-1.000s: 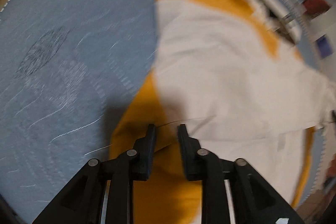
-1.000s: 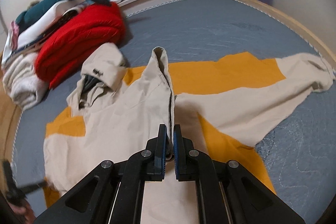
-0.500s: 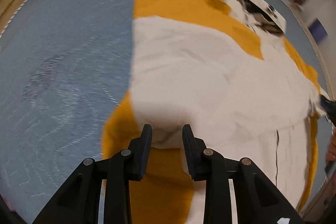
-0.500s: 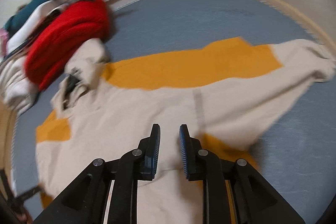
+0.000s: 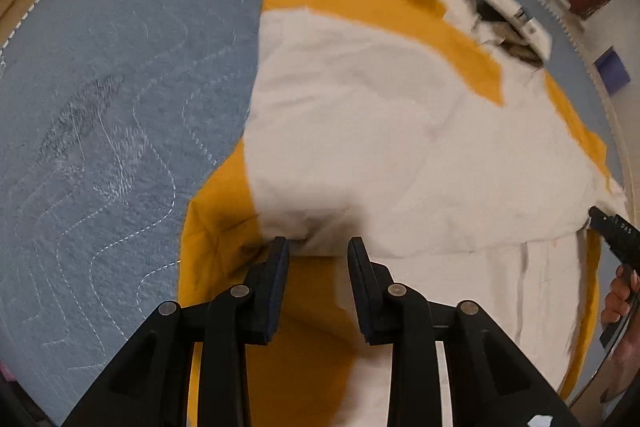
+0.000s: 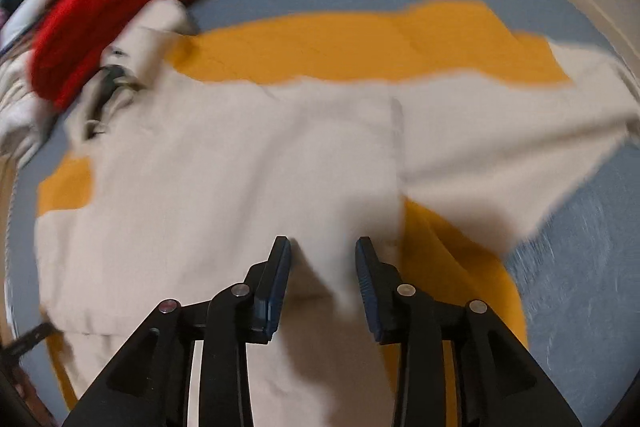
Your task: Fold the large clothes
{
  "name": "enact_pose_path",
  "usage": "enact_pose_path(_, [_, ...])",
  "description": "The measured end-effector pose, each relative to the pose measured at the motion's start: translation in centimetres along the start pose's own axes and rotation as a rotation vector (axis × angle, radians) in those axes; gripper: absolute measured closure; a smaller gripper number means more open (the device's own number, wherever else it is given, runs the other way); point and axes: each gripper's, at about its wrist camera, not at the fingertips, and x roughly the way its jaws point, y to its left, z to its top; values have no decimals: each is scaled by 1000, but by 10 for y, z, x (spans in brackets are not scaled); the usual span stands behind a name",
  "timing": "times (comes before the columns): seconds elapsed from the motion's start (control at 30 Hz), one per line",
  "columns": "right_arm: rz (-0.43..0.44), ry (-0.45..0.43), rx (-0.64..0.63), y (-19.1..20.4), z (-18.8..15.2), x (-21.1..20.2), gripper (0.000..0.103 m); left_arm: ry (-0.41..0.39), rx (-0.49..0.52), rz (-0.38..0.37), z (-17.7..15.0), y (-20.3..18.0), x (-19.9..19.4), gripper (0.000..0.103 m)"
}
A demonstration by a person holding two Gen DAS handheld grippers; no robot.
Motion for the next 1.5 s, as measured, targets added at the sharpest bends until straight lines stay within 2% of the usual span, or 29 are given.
enact_pose_path(0.07, [30,-20,41,-7,1,-13,68,-62,36,-15,-5,-11,-21,75])
enact_pose_path(0.17, [17,-115,8,-10,4,-44,68,-155,110,-51,-14,-32,-52,75])
enact_pose_path(0.23, [17,-167,7,-17,6,-63,68,-185,153,-69,-22,-48,-60,74])
enact_pose_path(0.37, [28,-222,51,-44,8,-87,68,-192,223,-111,-25,-90,-61,74])
enact_pose_path(0.5, [24,-232,122,-68,7,-94,68,-203,280,-145,-32,-113,-61,74])
enact_pose_path(0.57, [26,-249,151,-87,8,-101,71,-208,293,-139,-33,-120,-59,74])
enact_pose_path(0.63, [29,-288,182,-111,10,-110,88,-207,289,-131,-28,-122,-52,74])
enact_pose_path(0.73, [-5,-353,203,-148,14,-122,94,-191,262,-129,-25,-119,-45,74])
enact_pose_path(0.97, [-35,-447,323,-262,22,-127,90,-174,271,-114,-23,-123,-30,74])
enact_pose_path(1.03, [-47,-456,412,-295,20,-123,80,-179,279,-108,-24,-124,-28,74])
enact_pose_path(1.1, [-20,-453,514,-325,18,-115,70,-186,288,-101,-25,-124,-26,74])
enact_pose_path(1.13, [2,-451,547,-337,19,-111,69,-189,294,-100,-25,-124,-25,74])
enact_pose_path(1.5, [111,-431,793,-415,22,-53,69,-214,289,-92,-15,-117,-13,74])
